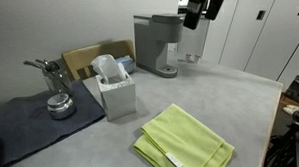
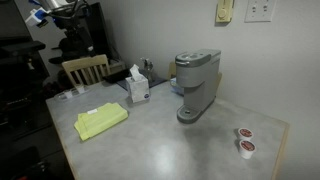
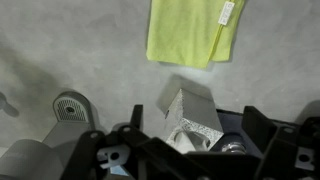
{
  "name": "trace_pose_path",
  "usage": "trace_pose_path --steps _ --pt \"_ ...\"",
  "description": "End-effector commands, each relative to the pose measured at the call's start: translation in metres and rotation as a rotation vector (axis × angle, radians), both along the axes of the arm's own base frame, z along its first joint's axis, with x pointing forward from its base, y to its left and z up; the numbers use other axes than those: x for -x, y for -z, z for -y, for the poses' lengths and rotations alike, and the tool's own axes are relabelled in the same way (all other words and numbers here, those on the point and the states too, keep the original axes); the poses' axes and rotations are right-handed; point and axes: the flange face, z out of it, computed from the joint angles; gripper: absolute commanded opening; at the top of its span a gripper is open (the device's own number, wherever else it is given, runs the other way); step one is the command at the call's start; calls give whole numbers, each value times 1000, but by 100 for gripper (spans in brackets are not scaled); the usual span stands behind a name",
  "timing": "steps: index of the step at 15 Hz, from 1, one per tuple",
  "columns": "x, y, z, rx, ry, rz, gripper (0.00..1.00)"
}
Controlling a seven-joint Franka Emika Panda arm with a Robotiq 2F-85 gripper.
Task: Unfold the towel once
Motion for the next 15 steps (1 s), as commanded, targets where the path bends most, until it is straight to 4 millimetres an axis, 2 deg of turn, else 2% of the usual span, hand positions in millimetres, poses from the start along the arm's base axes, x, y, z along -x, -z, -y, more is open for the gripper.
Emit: trace_pose_path --steps 1,7,10,15 --pt "0 -1 0 0 0 -1 100" --pt "-15 17 6 -34 5 7 100" --pt "-29 36 5 -66 3 17 100" --pt "-54 82 -2 -118 -22 -8 100"
